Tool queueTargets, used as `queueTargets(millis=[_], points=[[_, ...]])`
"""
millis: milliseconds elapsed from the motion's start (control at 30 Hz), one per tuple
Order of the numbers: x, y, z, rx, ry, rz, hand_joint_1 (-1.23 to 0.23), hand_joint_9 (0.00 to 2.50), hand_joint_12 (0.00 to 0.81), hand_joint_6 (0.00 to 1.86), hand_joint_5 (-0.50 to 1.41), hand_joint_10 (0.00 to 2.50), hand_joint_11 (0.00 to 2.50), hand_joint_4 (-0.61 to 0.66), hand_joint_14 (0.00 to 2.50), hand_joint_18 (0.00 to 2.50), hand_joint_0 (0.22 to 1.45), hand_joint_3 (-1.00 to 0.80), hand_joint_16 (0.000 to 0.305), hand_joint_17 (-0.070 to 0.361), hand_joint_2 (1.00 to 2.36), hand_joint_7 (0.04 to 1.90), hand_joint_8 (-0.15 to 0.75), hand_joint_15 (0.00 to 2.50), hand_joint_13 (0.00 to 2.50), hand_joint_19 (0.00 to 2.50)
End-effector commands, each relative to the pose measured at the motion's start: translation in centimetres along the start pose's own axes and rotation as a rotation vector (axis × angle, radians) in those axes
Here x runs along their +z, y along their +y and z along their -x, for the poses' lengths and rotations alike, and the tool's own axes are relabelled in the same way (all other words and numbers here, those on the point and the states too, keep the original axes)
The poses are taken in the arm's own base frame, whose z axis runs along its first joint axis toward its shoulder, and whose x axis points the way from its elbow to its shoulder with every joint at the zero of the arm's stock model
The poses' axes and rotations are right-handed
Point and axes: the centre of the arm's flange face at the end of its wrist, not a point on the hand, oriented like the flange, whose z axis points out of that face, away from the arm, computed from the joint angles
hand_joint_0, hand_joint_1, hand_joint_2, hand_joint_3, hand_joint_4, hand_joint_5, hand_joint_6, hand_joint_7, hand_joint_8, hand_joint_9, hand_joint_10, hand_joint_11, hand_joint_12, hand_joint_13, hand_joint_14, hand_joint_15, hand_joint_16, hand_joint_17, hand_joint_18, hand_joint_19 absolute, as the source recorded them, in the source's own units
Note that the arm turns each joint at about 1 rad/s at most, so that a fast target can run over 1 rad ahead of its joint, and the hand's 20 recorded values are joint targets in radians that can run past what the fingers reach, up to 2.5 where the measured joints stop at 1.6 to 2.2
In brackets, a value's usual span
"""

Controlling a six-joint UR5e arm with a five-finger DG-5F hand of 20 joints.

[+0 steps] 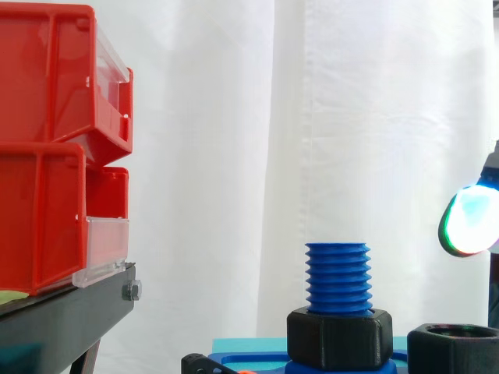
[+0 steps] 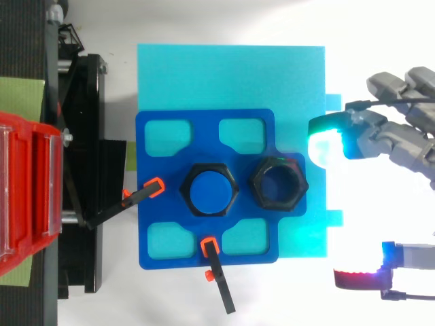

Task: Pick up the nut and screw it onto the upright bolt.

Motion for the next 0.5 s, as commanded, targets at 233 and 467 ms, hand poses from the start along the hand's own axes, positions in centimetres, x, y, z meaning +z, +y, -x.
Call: queueTargets(millis=[233, 467], points=[[0.2, -0.3, -1.5, -0.024, -0.030, -0.047, -0.71, 0.45, 0.360, 0.50, -0.22, 0.00, 0.00, 0.28, 0.00, 0.23, 0.41, -0.50, 0.039, 0.089, 1.00, 0.82, 0.342, 0.00, 0.48, 0.00], [0.4, 0.2, -2.2, -0.013, -0.050, -0.040, -0.70, 0.44, 0.372, 0.50, -0.23, 0.00, 0.00, 0.29, 0.00, 0.22, 0.40, -0.50, 0.042, 0.094, 1.00, 0.83, 0.344, 0.00, 0.47, 0.00]])
